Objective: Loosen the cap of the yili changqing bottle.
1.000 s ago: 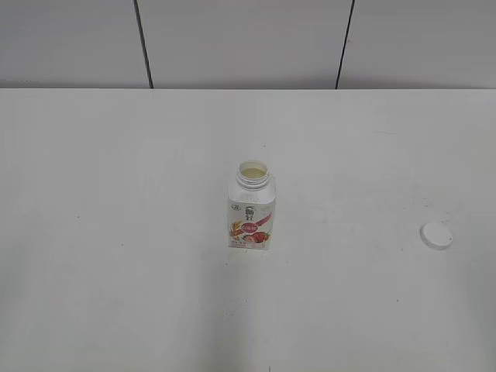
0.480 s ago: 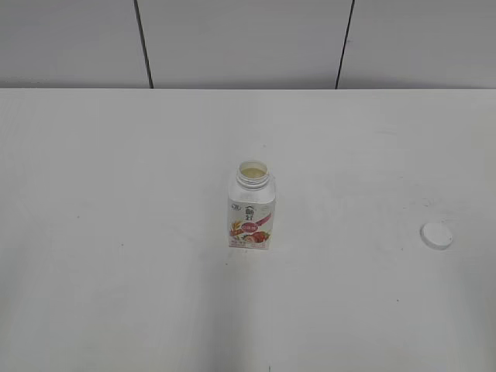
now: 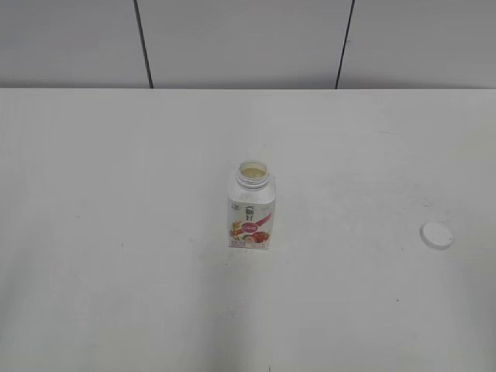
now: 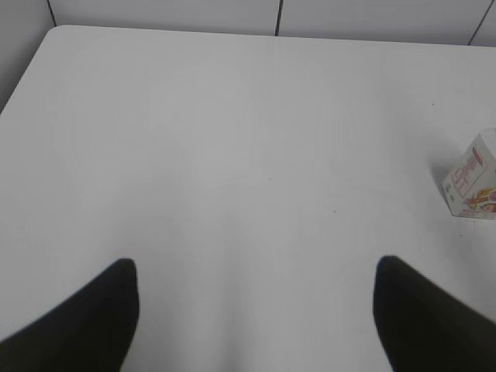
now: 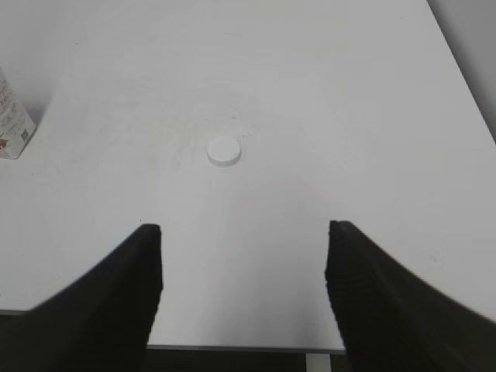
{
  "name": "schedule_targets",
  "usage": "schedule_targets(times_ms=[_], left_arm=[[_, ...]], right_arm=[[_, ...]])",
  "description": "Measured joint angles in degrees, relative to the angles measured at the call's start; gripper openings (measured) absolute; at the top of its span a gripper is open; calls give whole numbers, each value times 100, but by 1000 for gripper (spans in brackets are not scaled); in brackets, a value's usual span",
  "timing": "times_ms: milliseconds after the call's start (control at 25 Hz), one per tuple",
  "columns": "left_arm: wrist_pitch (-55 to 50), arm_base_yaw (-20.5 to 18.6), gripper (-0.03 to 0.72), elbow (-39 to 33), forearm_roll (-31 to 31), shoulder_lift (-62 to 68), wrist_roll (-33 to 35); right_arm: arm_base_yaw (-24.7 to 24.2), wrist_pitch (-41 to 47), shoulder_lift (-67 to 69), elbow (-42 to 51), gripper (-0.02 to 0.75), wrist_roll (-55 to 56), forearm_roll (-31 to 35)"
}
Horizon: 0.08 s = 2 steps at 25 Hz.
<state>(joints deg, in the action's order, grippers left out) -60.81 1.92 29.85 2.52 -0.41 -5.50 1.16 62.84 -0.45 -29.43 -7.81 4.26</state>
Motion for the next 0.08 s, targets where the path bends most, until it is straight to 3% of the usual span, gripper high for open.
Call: schedule_targets(times_ms=[80], left_arm=[[0, 0, 565, 0, -10, 0, 0]], right_arm=[[0, 0, 0, 0, 525, 0, 0]])
